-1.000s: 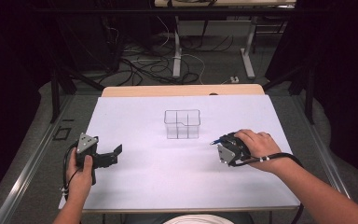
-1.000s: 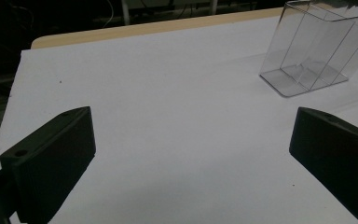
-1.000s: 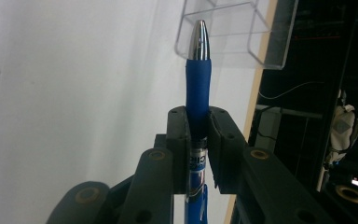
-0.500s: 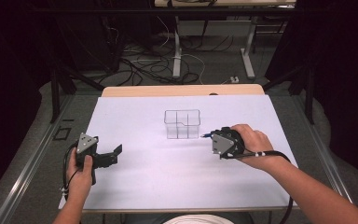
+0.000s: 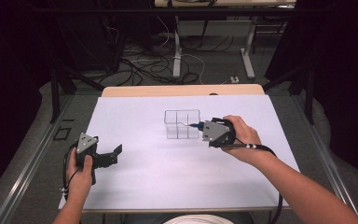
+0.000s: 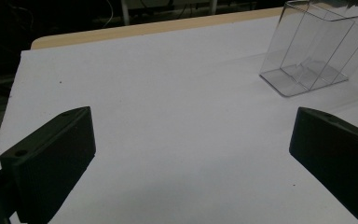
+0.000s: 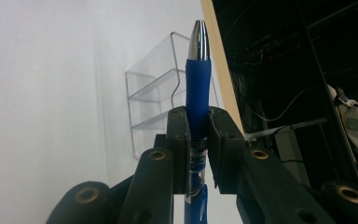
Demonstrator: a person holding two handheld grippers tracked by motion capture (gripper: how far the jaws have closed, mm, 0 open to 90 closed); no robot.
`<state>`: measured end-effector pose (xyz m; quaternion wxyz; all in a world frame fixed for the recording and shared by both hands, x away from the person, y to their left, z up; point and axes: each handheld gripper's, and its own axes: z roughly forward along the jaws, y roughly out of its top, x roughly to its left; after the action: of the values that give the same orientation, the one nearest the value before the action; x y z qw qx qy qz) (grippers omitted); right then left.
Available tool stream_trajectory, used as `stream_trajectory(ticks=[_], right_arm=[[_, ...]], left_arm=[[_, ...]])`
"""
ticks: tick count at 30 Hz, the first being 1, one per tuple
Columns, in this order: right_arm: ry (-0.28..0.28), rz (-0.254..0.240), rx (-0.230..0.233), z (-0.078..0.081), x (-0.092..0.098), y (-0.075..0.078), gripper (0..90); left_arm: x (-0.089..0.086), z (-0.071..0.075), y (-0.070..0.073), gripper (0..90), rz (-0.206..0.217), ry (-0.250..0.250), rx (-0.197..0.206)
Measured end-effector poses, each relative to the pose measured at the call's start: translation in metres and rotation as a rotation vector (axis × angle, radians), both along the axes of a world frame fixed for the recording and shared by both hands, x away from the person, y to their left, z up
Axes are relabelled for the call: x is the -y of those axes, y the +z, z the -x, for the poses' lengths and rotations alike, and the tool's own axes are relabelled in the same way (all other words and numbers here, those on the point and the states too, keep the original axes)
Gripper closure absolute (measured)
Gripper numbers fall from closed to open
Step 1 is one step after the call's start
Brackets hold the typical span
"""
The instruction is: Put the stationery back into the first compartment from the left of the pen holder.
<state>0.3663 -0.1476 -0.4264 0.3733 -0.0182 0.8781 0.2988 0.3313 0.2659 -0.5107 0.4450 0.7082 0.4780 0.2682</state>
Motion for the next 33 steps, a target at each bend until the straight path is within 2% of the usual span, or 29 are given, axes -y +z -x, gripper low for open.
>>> stream_trajectory(ticks=[2, 6, 13, 17, 25, 33], right_arm=[[0.005, -0.002, -0.002, -0.004, -0.004, 0.004, 79.7], [-0.013, -0.050, -0.019, -0.009, -0.014, 0.009, 79.8], [0.000, -0.088, -0.047, -0.017, -0.033, 0.019, 79.7], [0.006, -0.128, -0.073, -0.022, -0.044, 0.024, 79.7], [-0.001, -0.194, -0.128, -0.034, -0.060, 0.027, 79.8], [-0.021, -0.291, -0.176, -0.045, -0.068, 0.028, 79.7]], left_arm=[[0.000, 0.000, 0.000, 0.2, 0.001, 0.000, 0.000], [0.000, 0.000, 0.000, 0.3, 0.002, -0.001, -0.001], [0.000, 0.000, 0.000, 0.2, 0.003, -0.004, -0.001], [0.000, 0.000, 0.000, 0.2, 0.004, -0.005, -0.001], [0.000, 0.000, 0.000, 0.2, 0.006, -0.006, 0.000], [0.000, -0.001, -0.001, 0.2, 0.006, -0.008, 0.000]])
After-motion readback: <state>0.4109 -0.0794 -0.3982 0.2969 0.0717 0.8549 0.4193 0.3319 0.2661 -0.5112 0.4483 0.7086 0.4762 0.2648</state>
